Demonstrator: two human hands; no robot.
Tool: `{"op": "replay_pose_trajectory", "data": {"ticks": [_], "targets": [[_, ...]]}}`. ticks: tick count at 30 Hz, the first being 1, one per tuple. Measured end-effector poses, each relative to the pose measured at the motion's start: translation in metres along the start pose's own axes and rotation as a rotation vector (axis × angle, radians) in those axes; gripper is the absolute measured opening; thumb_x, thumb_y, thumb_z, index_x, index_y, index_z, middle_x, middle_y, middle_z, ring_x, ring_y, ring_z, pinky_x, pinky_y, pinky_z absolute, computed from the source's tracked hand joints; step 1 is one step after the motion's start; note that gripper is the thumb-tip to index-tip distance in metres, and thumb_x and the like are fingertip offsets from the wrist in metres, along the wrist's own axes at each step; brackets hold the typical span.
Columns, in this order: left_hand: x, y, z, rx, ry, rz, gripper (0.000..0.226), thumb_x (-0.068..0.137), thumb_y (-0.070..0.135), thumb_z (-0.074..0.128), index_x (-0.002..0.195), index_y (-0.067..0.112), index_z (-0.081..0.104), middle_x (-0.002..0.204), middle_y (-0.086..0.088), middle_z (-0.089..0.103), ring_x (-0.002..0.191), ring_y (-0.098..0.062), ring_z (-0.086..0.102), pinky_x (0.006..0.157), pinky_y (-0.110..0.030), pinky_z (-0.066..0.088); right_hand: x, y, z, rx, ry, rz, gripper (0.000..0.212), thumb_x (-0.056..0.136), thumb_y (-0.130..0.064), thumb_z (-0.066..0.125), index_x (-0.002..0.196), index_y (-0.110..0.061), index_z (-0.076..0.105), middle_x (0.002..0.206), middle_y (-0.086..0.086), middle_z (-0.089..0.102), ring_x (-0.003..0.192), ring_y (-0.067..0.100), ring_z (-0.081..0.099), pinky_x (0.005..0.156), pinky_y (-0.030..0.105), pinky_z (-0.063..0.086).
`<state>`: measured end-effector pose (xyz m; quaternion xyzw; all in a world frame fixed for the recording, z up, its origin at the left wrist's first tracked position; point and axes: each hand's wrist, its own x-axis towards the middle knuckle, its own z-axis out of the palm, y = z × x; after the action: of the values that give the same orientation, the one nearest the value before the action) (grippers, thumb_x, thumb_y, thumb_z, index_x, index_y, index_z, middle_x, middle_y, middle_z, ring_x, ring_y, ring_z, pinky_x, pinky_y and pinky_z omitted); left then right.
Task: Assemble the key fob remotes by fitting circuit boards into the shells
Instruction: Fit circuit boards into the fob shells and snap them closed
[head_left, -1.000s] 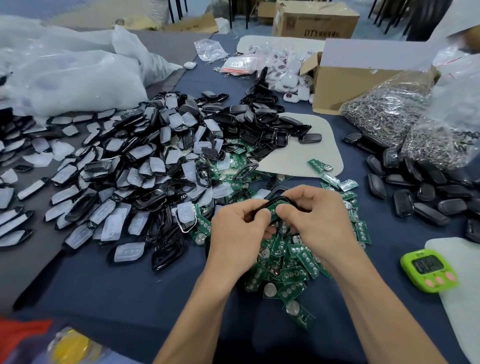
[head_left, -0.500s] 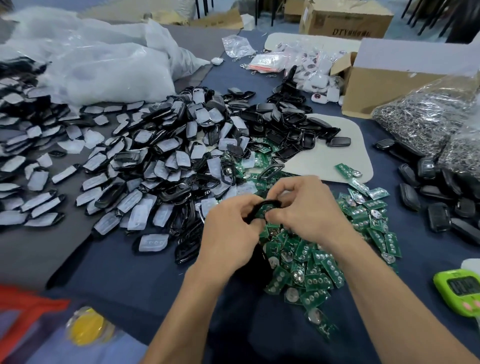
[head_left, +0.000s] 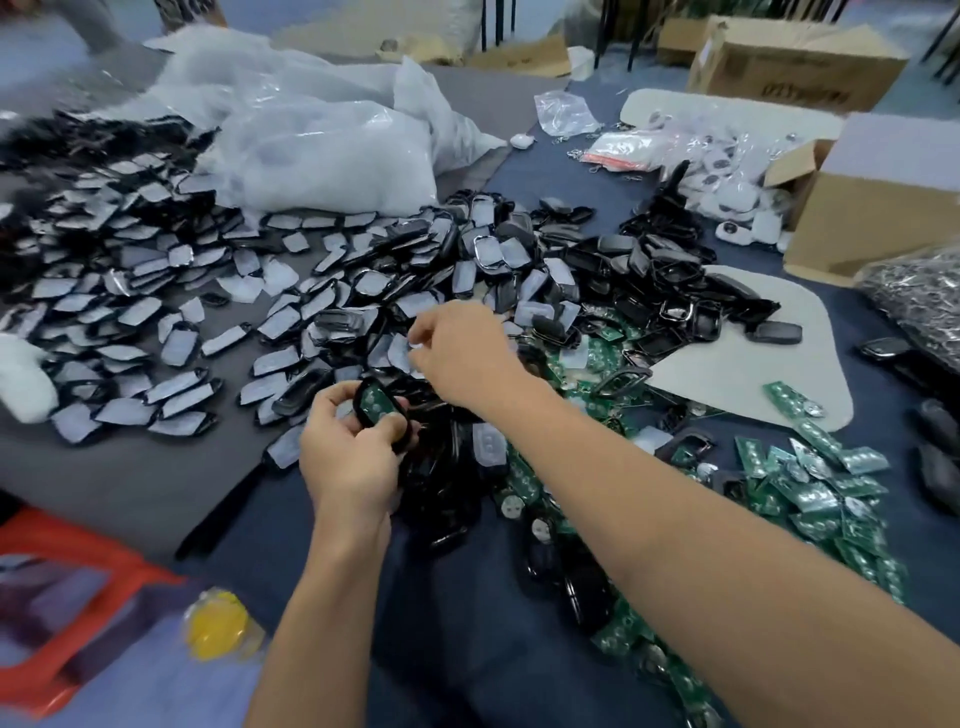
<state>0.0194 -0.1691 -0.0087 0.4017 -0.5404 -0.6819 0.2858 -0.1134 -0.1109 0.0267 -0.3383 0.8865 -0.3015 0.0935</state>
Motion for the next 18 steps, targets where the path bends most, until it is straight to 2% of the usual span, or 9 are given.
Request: {"op": "replay_pose_trajectory", "data": {"ticks": [3, 6, 9, 11, 12, 14, 15, 17, 18], "targets": [[0.006, 0.0, -0.007, 0.02, 0.041, 0.03, 0.044, 0.089, -0.018, 0.063, 0.102, 0.024, 0.059, 0.071, 0.006, 0.077, 0.057, -0.011, 0.072, 0.053, -0.021, 0.056, 0.016, -0.007, 0.024, -0.226, -0.024, -0.068, 0.026, 0.099, -0.033, 0.062, 0.116, -0.017, 0.073, 0.109, 0.005, 0.071, 0.117, 0.027, 0.053, 0.093, 0.036, 0.051], [0.012, -0.001, -0.01, 0.037, 0.038, 0.046, 0.045, 0.088, -0.018, 0.064, 0.102, 0.024, 0.06, 0.072, 0.007, 0.078, 0.057, -0.009, 0.072, 0.053, -0.02, 0.055, 0.013, -0.004, 0.037, -0.333, 0.035, -0.092, 0.017, 0.096, -0.025, 0.063, 0.102, -0.016, 0.075, 0.107, 0.003, 0.069, 0.121, 0.028, 0.049, 0.101, 0.039, 0.043], [0.016, -0.001, -0.011, 0.044, 0.054, 0.061, 0.045, 0.087, -0.017, 0.066, 0.1, 0.026, 0.06, 0.071, 0.009, 0.078, 0.058, -0.008, 0.072, 0.054, -0.019, 0.056, 0.003, -0.002, 0.04, -0.364, 0.094, -0.125, 0.019, 0.094, -0.02, 0.058, 0.096, -0.015, 0.076, 0.117, 0.001, 0.067, 0.127, 0.028, 0.047, 0.105, 0.044, 0.037], [0.015, 0.0, -0.01, 0.034, 0.051, 0.068, 0.045, 0.088, -0.016, 0.066, 0.1, 0.027, 0.061, 0.073, 0.008, 0.078, 0.06, -0.008, 0.073, 0.056, -0.02, 0.057, -0.01, 0.004, 0.031, -0.207, 0.131, -0.06, 0.024, 0.098, -0.018, 0.052, 0.095, -0.017, 0.077, 0.104, -0.003, 0.068, 0.117, 0.023, 0.051, 0.097, 0.041, 0.038], [0.015, -0.001, -0.008, 0.019, 0.036, 0.067, 0.045, 0.088, -0.017, 0.065, 0.101, 0.026, 0.061, 0.075, 0.006, 0.078, 0.062, -0.008, 0.073, 0.057, -0.021, 0.058, -0.019, 0.007, 0.021, -0.054, 0.144, 0.007, 0.027, 0.099, -0.016, 0.05, 0.092, -0.022, 0.076, 0.088, -0.007, 0.067, 0.101, 0.018, 0.055, 0.087, 0.038, 0.041], [0.011, -0.001, -0.003, -0.006, -0.021, 0.048, 0.046, 0.088, -0.019, 0.061, 0.102, 0.025, 0.063, 0.076, 0.003, 0.078, 0.063, -0.009, 0.072, 0.058, -0.023, 0.058, -0.042, 0.016, -0.003, 0.349, 0.161, 0.169, 0.036, 0.101, -0.012, 0.048, 0.078, -0.033, 0.068, 0.057, -0.014, 0.056, 0.061, 0.011, 0.05, 0.063, 0.029, 0.04], [0.008, 0.0, 0.001, -0.008, -0.056, 0.033, 0.046, 0.087, -0.02, 0.06, 0.102, 0.024, 0.065, 0.075, 0.001, 0.078, 0.063, -0.01, 0.071, 0.058, -0.022, 0.058, -0.056, 0.021, -0.016, 0.522, 0.166, 0.245, 0.037, 0.101, -0.011, 0.049, 0.078, -0.033, 0.068, 0.054, -0.012, 0.058, 0.055, 0.01, 0.047, 0.058, 0.028, 0.04], [0.0, 0.0, 0.01, -0.009, -0.139, -0.002, 0.044, 0.084, -0.021, 0.058, 0.099, 0.019, 0.069, 0.075, -0.002, 0.075, 0.061, -0.013, 0.069, 0.057, -0.022, 0.057, -0.085, 0.032, -0.041, 0.755, 0.14, 0.358, 0.03, 0.101, -0.008, 0.052, 0.1, -0.023, 0.078, 0.076, 0.007, 0.076, 0.063, 0.013, 0.052, 0.063, 0.031, 0.044], [-0.005, 0.001, 0.015, -0.035, -0.197, -0.029, 0.042, 0.083, -0.022, 0.057, 0.096, 0.015, 0.071, 0.075, -0.004, 0.074, 0.061, -0.015, 0.068, 0.058, -0.022, 0.057, -0.1, 0.037, -0.052, 0.84, 0.124, 0.387, 0.027, 0.102, -0.005, 0.053, 0.107, -0.015, 0.078, 0.09, 0.016, 0.078, 0.066, 0.013, 0.054, 0.065, 0.031, 0.046]]}}
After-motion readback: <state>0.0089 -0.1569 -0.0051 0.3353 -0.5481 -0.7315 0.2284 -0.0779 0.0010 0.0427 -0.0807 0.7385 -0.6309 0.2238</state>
